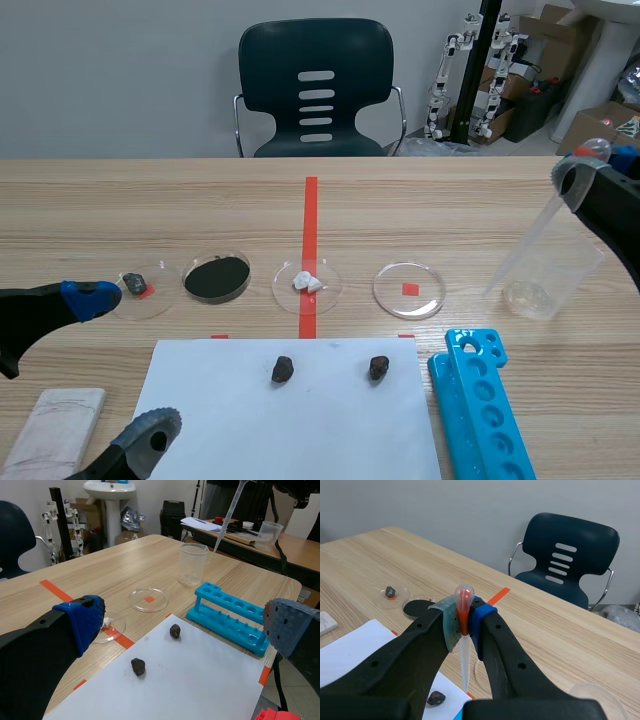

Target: Draw acid from the petri dish

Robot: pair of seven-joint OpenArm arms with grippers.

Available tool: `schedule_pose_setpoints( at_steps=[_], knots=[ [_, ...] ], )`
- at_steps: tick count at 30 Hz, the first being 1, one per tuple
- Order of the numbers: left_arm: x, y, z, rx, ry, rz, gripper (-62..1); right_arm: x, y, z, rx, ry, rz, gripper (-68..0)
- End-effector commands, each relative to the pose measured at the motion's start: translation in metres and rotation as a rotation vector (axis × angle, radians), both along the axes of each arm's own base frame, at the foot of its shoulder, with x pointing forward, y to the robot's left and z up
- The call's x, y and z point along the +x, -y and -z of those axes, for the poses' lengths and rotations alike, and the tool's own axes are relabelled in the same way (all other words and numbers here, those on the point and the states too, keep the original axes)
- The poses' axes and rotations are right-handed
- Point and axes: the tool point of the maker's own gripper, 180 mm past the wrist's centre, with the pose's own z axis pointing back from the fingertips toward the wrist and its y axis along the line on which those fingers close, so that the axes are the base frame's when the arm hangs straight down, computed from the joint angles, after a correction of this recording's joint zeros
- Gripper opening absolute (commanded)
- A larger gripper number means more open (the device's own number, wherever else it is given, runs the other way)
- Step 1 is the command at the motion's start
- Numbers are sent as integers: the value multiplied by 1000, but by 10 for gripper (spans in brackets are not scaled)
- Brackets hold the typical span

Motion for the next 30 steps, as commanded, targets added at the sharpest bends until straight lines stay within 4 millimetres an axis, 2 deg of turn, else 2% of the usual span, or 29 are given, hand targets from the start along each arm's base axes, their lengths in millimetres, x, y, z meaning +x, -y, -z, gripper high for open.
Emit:
schedule_pose_setpoints(
  at_steps=[1, 12, 18, 30],
  knots=[
    [1, 1, -7, -29, 16, -8, 14, 8, 0, -15, 7, 57, 0, -669],
    [1, 1, -8, -30, 16, -8, 14, 40, 4, -30, -89, 112, 32, -669],
    [1, 1, -7, -29, 16, -8, 14, 57, 13, -36, -103, 133, 64, -669],
    [1, 1, -7, -29, 16, -8, 14, 98, 29, 10, -55, 41, 138, -669]
  ],
)
